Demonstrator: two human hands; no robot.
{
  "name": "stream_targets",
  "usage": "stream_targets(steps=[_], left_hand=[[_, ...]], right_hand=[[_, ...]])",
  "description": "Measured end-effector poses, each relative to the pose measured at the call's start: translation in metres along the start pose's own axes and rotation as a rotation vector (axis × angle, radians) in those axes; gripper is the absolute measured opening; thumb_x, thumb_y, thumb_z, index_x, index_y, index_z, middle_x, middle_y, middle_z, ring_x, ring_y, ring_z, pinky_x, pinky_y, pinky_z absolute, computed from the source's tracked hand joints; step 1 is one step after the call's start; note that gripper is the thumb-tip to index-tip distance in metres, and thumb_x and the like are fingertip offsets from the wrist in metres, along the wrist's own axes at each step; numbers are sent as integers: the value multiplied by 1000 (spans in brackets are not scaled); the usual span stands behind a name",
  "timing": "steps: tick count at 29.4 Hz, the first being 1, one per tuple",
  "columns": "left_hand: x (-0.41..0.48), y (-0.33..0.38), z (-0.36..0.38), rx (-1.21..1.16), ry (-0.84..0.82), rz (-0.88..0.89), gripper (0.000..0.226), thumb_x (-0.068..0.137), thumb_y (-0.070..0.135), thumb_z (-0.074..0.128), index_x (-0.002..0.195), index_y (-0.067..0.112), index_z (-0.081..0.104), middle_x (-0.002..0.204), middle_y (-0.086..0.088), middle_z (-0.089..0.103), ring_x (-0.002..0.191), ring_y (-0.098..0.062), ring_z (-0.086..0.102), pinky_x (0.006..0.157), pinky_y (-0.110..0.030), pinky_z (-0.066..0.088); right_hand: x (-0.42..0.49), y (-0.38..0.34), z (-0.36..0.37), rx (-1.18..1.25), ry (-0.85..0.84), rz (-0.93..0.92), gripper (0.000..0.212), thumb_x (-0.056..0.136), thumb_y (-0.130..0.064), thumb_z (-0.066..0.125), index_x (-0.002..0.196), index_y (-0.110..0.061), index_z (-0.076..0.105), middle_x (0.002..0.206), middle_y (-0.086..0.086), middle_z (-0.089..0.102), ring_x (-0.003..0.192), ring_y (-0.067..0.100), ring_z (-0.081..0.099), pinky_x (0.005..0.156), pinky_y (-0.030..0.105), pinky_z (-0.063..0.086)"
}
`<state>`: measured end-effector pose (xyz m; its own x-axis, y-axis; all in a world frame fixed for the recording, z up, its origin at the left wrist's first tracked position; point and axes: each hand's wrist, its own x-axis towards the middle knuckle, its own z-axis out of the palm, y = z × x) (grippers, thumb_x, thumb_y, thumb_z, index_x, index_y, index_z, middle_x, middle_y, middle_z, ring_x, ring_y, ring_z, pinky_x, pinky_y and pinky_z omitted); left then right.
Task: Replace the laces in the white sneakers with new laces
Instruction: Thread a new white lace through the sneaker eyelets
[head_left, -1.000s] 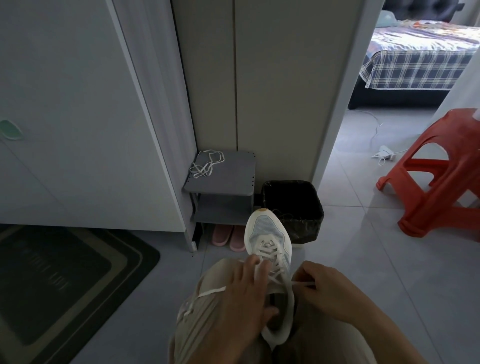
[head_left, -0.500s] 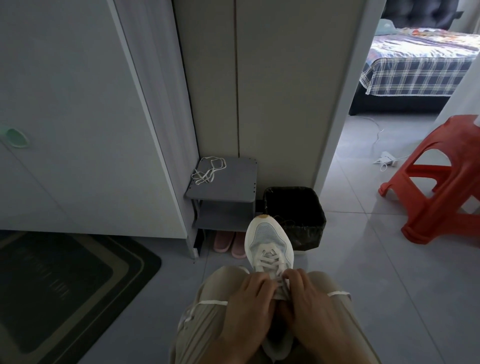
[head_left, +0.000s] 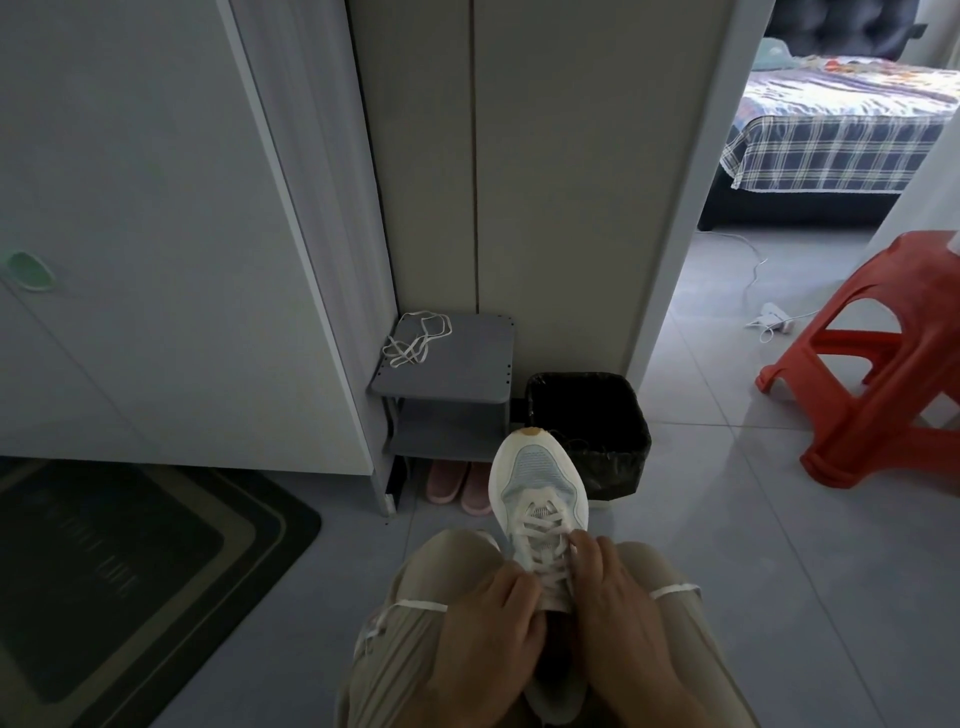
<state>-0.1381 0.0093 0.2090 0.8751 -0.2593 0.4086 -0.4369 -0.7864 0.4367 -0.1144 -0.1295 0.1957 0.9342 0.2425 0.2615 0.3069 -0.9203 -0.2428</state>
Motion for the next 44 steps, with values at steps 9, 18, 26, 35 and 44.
stream_targets(steps=[9, 18, 26, 35, 44], left_hand=[[10, -4, -27, -444, 82, -358, 16, 86, 28, 62, 98, 25, 51, 87, 17, 55, 89, 6, 57, 71, -2, 41], [65, -23, -35, -1243, -132, -805, 59, 72, 48, 70, 121, 25, 48, 118, 1, 62, 105, -17, 63, 90, -37, 52], [94, -45, -35, -1541, -47, -870, 52, 74, 20, 64, 123, 13, 48, 119, -15, 62, 105, -32, 63, 82, -44, 54], [124, -59, -24, -1579, -114, -808, 57, 79, 35, 67, 127, 15, 45, 123, -14, 60, 109, -31, 61, 85, -43, 53], [138, -68, -11, -1379, -93, -748, 47, 81, 39, 62, 121, 17, 50, 112, -6, 67, 102, -24, 65, 84, -39, 53]], right_hand=[[-1, -5, -17, 209, 85, -23, 44, 74, -41, 47, 107, -11, 49, 83, 1, 61, 57, 11, 61, 46, 0, 32], [23, 0, -30, 364, 116, -52, 40, 77, -30, 47, 114, -14, 43, 95, -3, 56, 62, 5, 57, 47, -4, 26], [56, 23, -61, 1007, -349, 41, 32, 86, -28, 60, 115, -32, 49, 101, -9, 56, 78, 5, 58, 67, 16, 46], [136, 12, -43, 1200, -264, 479, 33, 84, -47, 47, 104, -22, 53, 83, -5, 60, 68, -1, 60, 53, 10, 44], [152, 18, -31, 1238, -164, 567, 58, 61, -63, 48, 95, -17, 58, 92, 12, 65, 85, 29, 63, 74, 39, 53]])
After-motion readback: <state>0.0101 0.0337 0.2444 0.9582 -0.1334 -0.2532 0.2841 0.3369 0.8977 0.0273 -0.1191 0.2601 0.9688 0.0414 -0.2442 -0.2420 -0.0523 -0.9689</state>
